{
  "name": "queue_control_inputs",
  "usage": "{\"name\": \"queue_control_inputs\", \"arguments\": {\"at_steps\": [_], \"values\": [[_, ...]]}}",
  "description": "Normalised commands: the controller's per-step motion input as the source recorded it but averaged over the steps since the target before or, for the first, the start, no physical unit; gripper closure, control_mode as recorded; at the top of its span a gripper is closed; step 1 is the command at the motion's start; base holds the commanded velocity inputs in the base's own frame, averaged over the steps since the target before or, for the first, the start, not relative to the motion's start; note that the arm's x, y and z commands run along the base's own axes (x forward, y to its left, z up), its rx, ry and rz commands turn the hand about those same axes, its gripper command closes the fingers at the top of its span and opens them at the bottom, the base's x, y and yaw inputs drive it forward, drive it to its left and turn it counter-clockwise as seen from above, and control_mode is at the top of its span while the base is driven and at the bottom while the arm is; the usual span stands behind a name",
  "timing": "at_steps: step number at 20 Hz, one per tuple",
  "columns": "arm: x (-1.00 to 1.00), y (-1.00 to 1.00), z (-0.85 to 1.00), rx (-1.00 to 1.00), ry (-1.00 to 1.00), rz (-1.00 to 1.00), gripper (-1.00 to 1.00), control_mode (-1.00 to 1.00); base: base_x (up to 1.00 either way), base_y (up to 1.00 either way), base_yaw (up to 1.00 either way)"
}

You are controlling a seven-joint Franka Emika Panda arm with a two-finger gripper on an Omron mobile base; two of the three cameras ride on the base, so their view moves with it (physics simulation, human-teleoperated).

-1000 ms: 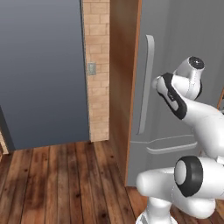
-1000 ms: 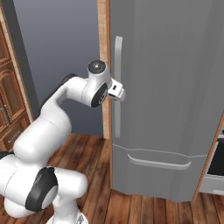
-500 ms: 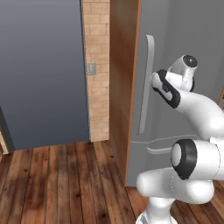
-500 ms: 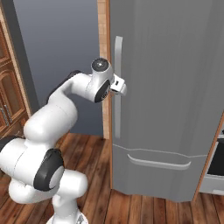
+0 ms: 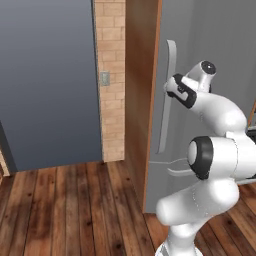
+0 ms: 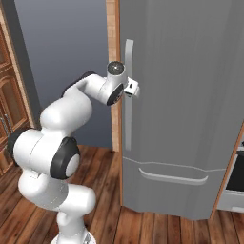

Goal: Retrieve the pear and banana from the fridge and place them into the bowl on the dining table.

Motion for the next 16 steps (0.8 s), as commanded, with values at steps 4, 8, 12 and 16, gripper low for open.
{"name": "queue_control_inputs", "arguments": {"at_steps": [4, 8, 12, 16], "values": [[0.64, -0.09, 0.0, 0.0, 0.0, 0.1, -1.0, -1.0, 0.0, 0.0, 0.0], [0.52, -0.13, 0.0, 0.0, -0.05, 0.08, -1.0, -1.0, 0.0, 0.0, 0.0], [0.28, -0.07, 0.0, 0.0, -0.11, 0.02, -1.0, -1.0, 0.0, 0.0, 0.0], [0.14, 0.0, 0.0, 0.0, -0.14, 0.0, -1.0, -1.0, 0.0, 0.0, 0.0]]}}
